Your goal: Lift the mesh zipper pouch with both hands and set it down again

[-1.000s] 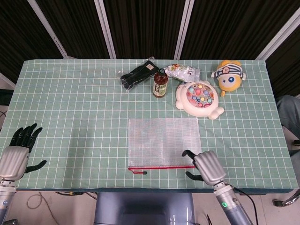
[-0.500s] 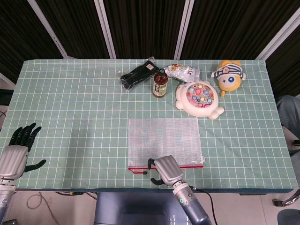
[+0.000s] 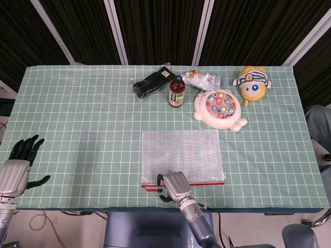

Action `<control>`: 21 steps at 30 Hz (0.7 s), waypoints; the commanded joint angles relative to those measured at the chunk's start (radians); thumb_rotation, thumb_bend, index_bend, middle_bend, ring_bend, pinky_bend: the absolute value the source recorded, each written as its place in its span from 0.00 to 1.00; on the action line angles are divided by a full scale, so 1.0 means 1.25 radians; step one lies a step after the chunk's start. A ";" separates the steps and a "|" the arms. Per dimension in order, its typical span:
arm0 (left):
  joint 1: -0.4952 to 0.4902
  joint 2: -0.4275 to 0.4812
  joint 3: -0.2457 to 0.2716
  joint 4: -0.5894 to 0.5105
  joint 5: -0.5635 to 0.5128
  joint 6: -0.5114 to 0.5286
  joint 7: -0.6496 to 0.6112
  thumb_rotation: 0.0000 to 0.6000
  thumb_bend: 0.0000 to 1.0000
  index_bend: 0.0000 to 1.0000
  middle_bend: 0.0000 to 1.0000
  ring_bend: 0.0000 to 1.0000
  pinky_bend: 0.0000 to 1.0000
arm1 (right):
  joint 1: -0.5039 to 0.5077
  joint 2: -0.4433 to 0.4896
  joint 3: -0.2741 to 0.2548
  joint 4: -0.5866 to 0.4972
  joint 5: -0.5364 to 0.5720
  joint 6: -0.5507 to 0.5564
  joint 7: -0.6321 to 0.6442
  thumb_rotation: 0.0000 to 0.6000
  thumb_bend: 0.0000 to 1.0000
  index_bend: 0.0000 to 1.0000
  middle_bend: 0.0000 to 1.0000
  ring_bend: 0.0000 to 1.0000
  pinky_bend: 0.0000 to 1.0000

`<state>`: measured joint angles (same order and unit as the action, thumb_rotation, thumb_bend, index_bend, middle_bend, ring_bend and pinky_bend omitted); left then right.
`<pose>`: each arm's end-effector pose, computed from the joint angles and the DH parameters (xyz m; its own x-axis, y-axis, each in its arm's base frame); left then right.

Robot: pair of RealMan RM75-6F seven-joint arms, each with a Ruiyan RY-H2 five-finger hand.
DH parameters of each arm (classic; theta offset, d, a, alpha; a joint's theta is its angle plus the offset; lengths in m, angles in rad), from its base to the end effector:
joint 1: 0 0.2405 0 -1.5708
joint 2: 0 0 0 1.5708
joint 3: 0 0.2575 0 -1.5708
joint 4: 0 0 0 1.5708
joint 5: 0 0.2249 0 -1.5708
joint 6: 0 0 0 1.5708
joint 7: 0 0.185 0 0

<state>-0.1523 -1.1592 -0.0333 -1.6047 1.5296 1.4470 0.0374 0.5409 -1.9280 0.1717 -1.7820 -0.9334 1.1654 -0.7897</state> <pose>-0.2990 0.2397 0.1217 0.4065 0.0304 0.9132 0.9100 -0.1026 -0.4016 -0.0540 -0.2518 -0.1288 0.2289 -0.4617 0.8570 -0.9593 -0.2567 0.1180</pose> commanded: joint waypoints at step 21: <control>-0.002 0.000 -0.001 -0.002 -0.006 -0.005 -0.003 1.00 0.04 0.00 0.00 0.00 0.00 | 0.031 -0.062 -0.003 0.067 0.064 0.015 0.019 1.00 0.34 0.52 1.00 1.00 1.00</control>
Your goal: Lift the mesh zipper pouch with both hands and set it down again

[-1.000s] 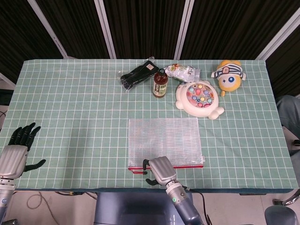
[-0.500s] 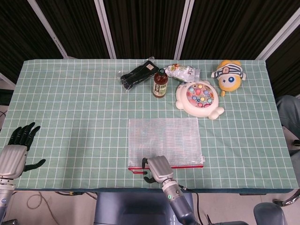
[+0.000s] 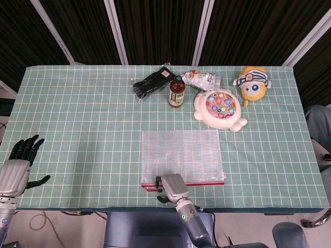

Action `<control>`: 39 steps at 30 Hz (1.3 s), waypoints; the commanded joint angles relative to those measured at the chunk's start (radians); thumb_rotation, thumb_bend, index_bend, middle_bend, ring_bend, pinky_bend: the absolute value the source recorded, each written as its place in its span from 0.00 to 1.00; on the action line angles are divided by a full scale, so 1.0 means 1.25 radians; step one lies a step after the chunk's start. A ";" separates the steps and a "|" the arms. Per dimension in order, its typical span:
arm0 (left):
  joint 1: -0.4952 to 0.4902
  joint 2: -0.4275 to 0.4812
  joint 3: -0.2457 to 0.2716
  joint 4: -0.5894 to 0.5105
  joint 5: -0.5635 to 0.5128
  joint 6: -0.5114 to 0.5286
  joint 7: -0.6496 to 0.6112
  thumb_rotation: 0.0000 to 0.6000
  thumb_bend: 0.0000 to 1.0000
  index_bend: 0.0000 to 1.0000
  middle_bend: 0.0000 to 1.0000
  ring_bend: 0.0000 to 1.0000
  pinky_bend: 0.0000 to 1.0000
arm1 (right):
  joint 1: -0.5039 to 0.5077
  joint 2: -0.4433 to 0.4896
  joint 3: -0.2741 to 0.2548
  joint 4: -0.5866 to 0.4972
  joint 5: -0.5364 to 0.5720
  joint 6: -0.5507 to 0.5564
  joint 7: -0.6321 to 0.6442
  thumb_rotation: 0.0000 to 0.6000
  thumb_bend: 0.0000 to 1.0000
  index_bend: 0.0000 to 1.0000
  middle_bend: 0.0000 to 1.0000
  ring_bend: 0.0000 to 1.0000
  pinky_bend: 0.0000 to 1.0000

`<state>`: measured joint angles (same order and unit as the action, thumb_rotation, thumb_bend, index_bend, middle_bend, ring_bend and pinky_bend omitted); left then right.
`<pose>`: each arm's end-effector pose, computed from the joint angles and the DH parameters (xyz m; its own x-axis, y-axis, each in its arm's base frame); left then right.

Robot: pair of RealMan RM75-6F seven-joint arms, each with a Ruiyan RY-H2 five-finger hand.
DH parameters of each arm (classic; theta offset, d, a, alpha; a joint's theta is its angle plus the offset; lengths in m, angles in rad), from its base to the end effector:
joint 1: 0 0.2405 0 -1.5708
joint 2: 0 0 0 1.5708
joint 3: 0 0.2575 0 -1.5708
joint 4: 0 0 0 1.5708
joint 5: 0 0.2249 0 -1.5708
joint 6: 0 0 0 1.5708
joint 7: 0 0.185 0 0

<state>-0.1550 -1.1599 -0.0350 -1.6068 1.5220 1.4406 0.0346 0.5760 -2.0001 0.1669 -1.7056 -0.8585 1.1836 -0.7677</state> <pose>-0.2993 0.2409 0.1210 0.4009 0.0350 0.9154 0.9130 -0.0979 -0.3961 -0.0551 -0.2491 -0.1522 0.2034 -0.5033 0.8398 -0.9723 -0.2047 0.1128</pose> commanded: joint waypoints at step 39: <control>-0.004 0.001 -0.004 -0.004 -0.010 -0.007 -0.017 1.00 0.04 0.00 0.00 0.00 0.00 | 0.018 -0.045 -0.010 0.076 0.038 -0.001 0.031 1.00 0.45 0.52 1.00 1.00 1.00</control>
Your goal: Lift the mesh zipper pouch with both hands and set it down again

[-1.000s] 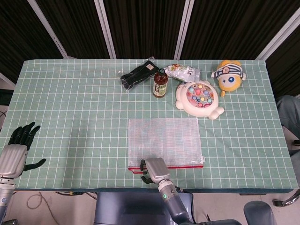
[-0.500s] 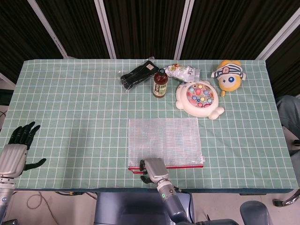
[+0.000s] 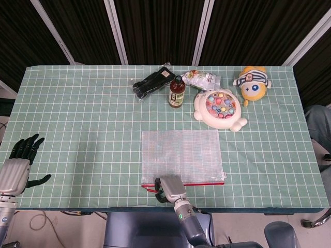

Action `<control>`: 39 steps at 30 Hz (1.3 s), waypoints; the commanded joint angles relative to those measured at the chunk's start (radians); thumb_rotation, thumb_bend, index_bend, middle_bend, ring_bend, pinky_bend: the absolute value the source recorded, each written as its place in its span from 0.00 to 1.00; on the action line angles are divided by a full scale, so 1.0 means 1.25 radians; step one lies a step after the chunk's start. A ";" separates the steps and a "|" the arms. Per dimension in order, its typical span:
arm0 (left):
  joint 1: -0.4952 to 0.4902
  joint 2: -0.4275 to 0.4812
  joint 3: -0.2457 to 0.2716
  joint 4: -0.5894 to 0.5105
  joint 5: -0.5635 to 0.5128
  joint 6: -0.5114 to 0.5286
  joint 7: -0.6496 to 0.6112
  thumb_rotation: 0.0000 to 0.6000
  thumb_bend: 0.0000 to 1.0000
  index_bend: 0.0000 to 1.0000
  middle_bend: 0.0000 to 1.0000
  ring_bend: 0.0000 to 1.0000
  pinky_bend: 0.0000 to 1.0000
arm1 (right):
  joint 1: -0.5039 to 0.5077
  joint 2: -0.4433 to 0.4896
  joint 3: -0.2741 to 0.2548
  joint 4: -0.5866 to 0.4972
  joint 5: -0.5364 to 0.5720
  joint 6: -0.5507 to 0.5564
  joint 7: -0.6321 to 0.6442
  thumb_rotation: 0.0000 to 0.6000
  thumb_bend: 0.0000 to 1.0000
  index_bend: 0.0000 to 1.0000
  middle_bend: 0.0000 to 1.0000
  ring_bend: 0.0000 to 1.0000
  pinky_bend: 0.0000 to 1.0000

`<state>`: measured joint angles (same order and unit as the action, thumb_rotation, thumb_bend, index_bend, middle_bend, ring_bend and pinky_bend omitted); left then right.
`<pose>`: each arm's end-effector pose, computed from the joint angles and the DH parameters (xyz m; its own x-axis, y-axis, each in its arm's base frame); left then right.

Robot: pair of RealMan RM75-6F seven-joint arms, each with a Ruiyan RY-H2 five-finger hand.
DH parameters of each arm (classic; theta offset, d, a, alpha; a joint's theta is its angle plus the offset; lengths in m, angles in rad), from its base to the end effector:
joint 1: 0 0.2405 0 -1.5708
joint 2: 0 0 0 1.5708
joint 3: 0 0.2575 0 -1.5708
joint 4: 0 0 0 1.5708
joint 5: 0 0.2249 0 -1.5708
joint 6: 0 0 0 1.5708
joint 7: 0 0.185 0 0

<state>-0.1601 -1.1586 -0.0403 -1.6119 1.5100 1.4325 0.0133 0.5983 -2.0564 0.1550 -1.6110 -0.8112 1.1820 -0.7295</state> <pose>-0.2991 0.2436 0.1213 0.3766 0.0389 0.9255 0.9238 -0.0907 -0.3721 -0.0637 -0.2478 -0.1739 0.1924 -0.5317 0.8248 -0.9789 -0.1627 0.1235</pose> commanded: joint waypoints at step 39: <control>0.001 0.000 0.001 -0.003 0.000 0.002 -0.001 1.00 0.04 0.00 0.00 0.00 0.00 | 0.025 0.085 0.054 -0.132 -0.028 0.043 -0.021 1.00 0.57 0.56 1.00 1.00 1.00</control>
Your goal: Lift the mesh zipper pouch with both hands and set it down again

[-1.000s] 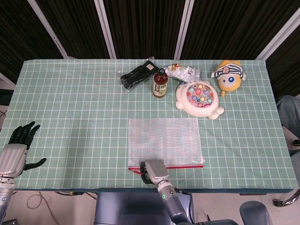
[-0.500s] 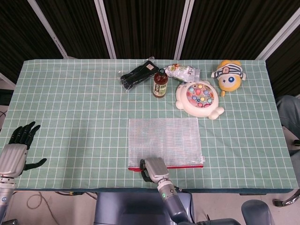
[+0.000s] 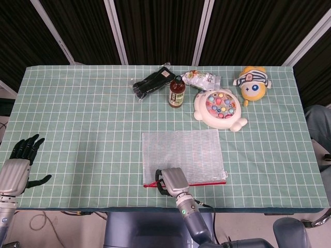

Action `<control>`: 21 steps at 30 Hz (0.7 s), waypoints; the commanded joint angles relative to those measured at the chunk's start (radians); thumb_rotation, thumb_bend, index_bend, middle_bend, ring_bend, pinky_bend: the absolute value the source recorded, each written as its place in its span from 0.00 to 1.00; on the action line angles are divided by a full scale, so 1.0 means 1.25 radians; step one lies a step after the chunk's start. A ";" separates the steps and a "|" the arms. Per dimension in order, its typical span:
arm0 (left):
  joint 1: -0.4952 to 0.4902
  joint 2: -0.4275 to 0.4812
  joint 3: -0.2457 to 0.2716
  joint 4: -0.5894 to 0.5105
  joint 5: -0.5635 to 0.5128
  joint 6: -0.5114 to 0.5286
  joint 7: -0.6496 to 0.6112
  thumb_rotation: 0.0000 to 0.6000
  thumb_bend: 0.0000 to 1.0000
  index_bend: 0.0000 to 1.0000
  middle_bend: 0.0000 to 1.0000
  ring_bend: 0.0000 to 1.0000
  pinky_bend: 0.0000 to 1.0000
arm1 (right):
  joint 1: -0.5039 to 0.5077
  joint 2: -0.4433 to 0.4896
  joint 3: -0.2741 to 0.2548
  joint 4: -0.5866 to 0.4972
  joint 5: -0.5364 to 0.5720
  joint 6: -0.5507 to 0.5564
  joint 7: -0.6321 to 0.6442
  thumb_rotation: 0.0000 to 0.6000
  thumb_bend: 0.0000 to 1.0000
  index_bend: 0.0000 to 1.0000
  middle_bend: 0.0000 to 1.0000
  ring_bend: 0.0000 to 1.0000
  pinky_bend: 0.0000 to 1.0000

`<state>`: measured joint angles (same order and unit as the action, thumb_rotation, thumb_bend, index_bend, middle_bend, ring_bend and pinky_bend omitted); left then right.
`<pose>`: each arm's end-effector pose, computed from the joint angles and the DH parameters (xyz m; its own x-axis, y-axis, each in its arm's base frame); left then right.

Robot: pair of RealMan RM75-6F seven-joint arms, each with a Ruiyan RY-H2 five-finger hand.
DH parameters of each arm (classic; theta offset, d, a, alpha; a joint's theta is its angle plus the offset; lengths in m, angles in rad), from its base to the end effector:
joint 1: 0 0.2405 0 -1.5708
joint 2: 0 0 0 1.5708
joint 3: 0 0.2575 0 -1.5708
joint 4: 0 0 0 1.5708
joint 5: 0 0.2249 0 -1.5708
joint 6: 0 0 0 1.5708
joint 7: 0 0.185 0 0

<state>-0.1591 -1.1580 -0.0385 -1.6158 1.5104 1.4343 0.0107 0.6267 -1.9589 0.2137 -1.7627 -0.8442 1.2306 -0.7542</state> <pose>-0.2985 0.2428 0.1210 0.3713 0.0399 0.9276 0.9259 -0.0903 -0.3667 -0.0425 -0.2675 -0.1282 0.1688 -0.4518 0.8760 -0.9765 -0.1978 0.0861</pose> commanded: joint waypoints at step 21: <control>-0.029 0.024 -0.032 -0.117 -0.014 -0.013 0.100 1.00 0.04 0.03 0.00 0.00 0.00 | 0.134 0.068 0.206 -0.072 0.108 0.014 -0.090 1.00 0.57 0.56 1.00 1.00 1.00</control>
<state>-0.1864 -1.1335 -0.0706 -1.7466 1.5020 1.4281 0.1220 0.7723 -1.8895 0.4453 -1.8578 -0.7362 1.2516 -0.8528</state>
